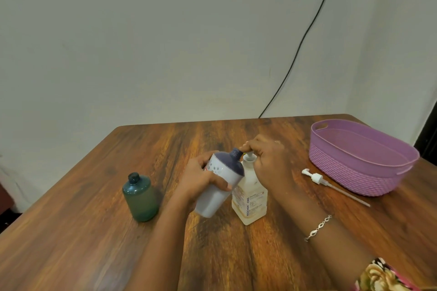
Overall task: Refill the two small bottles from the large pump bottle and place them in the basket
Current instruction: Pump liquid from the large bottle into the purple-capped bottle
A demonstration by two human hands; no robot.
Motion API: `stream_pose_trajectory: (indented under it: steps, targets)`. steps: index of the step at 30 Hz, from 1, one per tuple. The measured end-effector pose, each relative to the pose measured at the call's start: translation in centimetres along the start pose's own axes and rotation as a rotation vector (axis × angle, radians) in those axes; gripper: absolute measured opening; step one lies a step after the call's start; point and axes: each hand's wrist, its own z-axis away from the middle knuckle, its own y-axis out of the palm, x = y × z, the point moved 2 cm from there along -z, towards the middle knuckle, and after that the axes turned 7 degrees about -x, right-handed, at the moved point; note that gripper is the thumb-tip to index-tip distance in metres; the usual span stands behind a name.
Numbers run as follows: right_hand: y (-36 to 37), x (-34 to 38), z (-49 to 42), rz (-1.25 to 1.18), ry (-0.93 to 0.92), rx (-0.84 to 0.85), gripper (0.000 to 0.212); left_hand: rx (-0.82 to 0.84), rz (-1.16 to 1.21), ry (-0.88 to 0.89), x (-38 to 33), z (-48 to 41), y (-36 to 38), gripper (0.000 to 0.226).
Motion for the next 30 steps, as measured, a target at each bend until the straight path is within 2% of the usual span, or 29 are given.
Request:
stream_pose_trajectory:
  steps: [4,8,13,16,22,25,30]
  targets:
    - [-0.3,0.1,0.0,0.004,0.032,0.019,0.023,0.005,0.011,-0.009,-0.2,0.2,0.1,0.053]
    - [-1.5,0.9,-1.4,-0.112,0.066,0.029,0.026,0.024,-0.015,-0.001,-0.7,0.0,0.0,0.059]
    - [-0.7,0.6,-0.5,-0.034,0.038,0.009,0.027,0.038,-0.067,0.026,-0.6,-0.2,0.1,0.059]
    - [-0.2,0.1,-0.4,-0.028,0.036,0.013,0.025,0.035,-0.054,0.005,-0.3,0.0,0.0,0.052]
    - [-1.1,0.6,-0.6,-0.148,0.029,-0.052,0.025,0.030,-0.031,0.002,-0.2,0.3,-0.2,0.054]
    - [-0.8,0.6,-0.9,-0.112,0.021,-0.038,0.024,0.032,-0.036,-0.004,0.3,0.2,-0.3,0.051]
    - [0.0,0.0,0.0,-0.038,-0.019,-0.048,0.027,0.021,-0.028,-0.025,0.7,0.2,-0.3,0.059]
